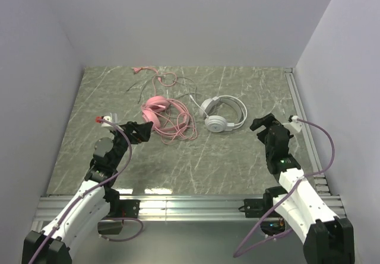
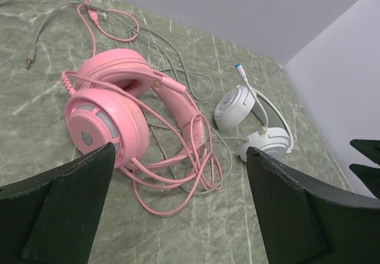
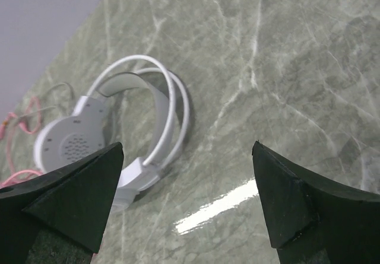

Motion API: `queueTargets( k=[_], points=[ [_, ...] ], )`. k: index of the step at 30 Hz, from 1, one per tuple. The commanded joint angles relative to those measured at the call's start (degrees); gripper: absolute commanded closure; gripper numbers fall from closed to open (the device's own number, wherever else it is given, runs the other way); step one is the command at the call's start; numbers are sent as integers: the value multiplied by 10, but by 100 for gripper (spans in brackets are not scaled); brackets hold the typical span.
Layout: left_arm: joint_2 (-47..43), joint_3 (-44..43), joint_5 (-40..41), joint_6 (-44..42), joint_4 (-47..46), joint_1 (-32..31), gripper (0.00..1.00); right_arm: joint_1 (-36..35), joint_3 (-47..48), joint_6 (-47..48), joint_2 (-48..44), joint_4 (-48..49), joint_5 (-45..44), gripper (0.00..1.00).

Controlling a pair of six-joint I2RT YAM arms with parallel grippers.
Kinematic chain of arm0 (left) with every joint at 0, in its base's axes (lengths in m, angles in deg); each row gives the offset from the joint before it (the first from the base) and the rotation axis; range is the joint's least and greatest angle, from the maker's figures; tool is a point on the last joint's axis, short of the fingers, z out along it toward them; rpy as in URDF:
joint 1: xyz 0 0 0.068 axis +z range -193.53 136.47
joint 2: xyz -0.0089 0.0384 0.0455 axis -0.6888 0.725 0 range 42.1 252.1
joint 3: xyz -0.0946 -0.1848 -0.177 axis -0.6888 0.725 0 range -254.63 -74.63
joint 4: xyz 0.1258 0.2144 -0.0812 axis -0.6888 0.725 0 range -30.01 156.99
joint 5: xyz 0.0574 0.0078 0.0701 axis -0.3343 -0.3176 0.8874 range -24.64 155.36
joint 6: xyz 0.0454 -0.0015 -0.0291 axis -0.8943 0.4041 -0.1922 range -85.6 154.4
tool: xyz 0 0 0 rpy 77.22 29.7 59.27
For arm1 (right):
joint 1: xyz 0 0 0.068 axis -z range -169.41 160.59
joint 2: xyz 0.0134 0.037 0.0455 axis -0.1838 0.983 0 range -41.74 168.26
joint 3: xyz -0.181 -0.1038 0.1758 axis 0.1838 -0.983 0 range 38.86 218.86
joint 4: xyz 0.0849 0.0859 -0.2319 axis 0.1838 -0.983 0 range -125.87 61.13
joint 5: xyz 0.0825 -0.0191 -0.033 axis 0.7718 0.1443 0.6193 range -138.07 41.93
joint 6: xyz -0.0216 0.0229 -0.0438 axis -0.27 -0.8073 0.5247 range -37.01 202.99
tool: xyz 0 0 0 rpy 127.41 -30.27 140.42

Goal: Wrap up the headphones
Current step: Grab headphones with the right arm

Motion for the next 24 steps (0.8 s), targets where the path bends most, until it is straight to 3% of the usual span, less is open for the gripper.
queueTargets(
  k=[1,11,18,24],
  points=[
    [10,-28,-3,1,-15,-1,2,2,44,4,39,-18,-21,4],
    [28,-44,11,14,8,-1,1,-7,209,31,292,-103,53,6],
    [30,-42,10,14,5,-1,1,-26,279,53,379,-156,24,7],
    [31,-43,5,16,4,-1,1,-25,338,81,447,-179,50,12]
  ],
)
